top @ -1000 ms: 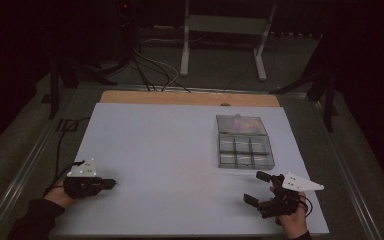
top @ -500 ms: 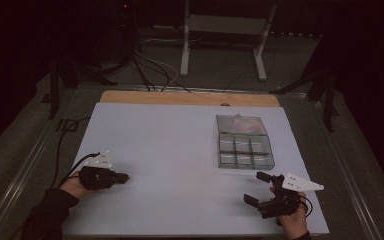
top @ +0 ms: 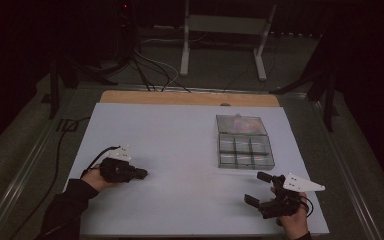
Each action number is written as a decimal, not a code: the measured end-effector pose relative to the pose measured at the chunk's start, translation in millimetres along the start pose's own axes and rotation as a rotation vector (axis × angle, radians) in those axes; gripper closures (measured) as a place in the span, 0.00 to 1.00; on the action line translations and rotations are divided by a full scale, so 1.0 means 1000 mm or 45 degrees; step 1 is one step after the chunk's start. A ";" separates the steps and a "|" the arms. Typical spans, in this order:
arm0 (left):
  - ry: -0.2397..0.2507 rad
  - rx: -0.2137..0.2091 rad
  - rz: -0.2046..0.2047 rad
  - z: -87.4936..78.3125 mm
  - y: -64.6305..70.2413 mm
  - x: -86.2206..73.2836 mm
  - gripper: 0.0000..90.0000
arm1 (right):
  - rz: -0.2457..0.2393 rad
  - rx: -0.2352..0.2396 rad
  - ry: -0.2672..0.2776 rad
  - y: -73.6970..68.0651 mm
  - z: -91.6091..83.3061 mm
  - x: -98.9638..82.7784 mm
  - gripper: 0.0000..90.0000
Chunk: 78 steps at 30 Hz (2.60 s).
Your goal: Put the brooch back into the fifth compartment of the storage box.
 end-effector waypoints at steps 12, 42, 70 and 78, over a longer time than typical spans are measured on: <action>-0.019 -0.077 0.034 0.031 0.008 0.024 0.97 | 0.003 0.007 -0.005 0.000 0.000 -0.001 0.00; -0.025 -0.334 0.159 0.119 0.052 0.103 0.97 | -0.005 0.010 -0.003 -0.001 -0.002 0.001 0.00; 0.031 -0.420 0.158 0.194 0.066 0.159 0.97 | 0.003 0.014 0.004 -0.001 -0.004 0.002 0.00; 0.065 -0.445 0.144 0.213 0.071 0.171 0.97 | 0.000 0.017 0.003 -0.001 -0.004 0.001 0.00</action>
Point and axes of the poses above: each handheld gripper's, and its own axes: z roughly forward along the jaws, x roughly out of its top, y roughly to its right, the point moved 10 cm from there along z, roughly forward along the jaws, and after that the axes turned 12 degrees about y, right-handed, at the moved point
